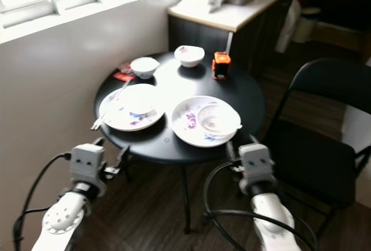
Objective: Kitchen organization
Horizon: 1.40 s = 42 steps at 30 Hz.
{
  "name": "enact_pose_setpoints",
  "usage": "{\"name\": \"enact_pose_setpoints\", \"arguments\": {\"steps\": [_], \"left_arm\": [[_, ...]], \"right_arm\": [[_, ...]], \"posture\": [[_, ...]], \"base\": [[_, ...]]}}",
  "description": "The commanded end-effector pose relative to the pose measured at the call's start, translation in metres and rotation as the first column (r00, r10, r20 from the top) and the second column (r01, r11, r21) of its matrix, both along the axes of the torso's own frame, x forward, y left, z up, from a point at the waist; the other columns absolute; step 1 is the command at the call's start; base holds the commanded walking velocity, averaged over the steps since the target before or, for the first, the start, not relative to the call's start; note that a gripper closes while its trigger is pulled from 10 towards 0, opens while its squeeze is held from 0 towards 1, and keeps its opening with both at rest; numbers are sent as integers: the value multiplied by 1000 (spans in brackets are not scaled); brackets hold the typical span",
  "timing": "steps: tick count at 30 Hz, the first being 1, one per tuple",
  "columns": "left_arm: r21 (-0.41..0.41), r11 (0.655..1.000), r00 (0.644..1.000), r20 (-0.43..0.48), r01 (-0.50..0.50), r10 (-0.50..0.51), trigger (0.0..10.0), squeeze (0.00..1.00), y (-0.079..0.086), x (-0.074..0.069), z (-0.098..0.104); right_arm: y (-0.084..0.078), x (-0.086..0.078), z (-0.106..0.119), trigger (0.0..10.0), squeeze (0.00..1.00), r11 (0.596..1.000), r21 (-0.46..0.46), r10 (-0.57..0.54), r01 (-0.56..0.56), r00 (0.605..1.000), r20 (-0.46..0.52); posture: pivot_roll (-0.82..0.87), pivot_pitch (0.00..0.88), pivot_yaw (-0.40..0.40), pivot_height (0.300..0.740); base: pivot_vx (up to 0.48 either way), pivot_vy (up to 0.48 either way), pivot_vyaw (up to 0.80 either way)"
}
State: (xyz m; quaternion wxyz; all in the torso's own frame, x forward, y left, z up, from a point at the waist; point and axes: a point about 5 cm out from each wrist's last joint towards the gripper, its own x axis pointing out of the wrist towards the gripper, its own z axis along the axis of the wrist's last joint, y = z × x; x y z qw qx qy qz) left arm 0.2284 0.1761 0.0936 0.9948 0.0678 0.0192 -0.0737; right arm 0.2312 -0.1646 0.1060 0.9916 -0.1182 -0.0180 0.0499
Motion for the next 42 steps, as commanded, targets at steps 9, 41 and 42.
{"name": "enact_pose_setpoints", "arguments": {"steps": [9,41,42], "left_arm": [[-13,999,1000,5,30,-30,10000,0,-9,0,-1],[-20,999,999,16,30,-30,10000,0,-8,2,1],[-20,999,999,16,30,-30,10000,0,-8,2,1]], "right_arm": [[-9,-2,0,10000,0,999,-26,-26,26,1000,3],[-45,3,-4,10000,0,934,244,-249,262,965,-85],[-46,3,-4,10000,0,932,248,-252,265,964,-85]], "posture": [[52,0,-42,740],[51,0,-35,740],[50,0,-33,740]], "base": [[162,0,0],[0,0,125],[0,0,0]]}}
